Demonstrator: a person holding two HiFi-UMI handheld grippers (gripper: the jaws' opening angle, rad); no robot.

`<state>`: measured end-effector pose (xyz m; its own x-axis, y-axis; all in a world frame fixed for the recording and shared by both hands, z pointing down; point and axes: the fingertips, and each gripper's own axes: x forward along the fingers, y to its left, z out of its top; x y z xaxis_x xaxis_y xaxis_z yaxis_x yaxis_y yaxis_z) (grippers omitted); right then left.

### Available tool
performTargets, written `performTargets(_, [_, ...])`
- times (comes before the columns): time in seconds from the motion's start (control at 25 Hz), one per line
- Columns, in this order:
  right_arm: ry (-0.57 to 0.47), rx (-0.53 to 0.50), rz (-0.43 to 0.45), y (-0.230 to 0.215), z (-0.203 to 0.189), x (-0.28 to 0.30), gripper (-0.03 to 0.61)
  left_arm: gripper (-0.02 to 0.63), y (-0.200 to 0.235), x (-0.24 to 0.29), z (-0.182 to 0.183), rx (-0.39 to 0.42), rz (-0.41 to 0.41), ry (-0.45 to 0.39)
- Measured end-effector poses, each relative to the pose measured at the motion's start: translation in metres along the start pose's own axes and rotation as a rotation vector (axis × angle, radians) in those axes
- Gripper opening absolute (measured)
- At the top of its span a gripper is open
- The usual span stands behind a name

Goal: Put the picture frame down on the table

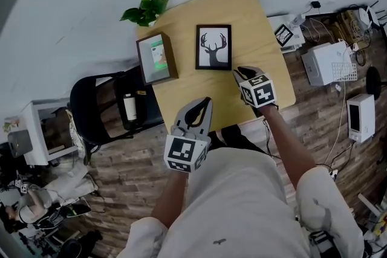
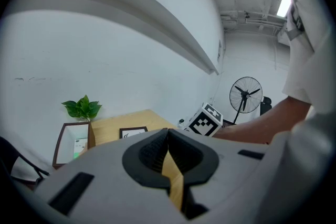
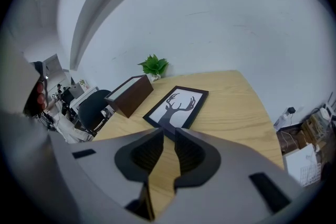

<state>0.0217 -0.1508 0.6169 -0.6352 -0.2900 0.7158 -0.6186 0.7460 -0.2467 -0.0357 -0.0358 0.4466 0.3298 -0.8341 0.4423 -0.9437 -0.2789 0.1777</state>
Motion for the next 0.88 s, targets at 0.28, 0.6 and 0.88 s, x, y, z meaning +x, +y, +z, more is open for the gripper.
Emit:
performTargets(0.28, [-0.028, -0.030, 0.029, 0.006, -0.008, -0.025, 0.049, 0.006, -0.012, -0.014, 0.010, 0.015, 0.051, -0.033])
performTargets(0.6, [-0.082, -0.076, 0.017, 0.020, 0.002, -0.050, 0.037, 0.006, -0.007, -0.028, 0.007, 0.003, 0.081, -0.044])
performTargets(0.88, [-0.136, -0.081, 0.001, 0.045, 0.016, -0.072, 0.029, 0.006, 0.005, -0.037, 0.000, -0.002, 0.064, -0.042])
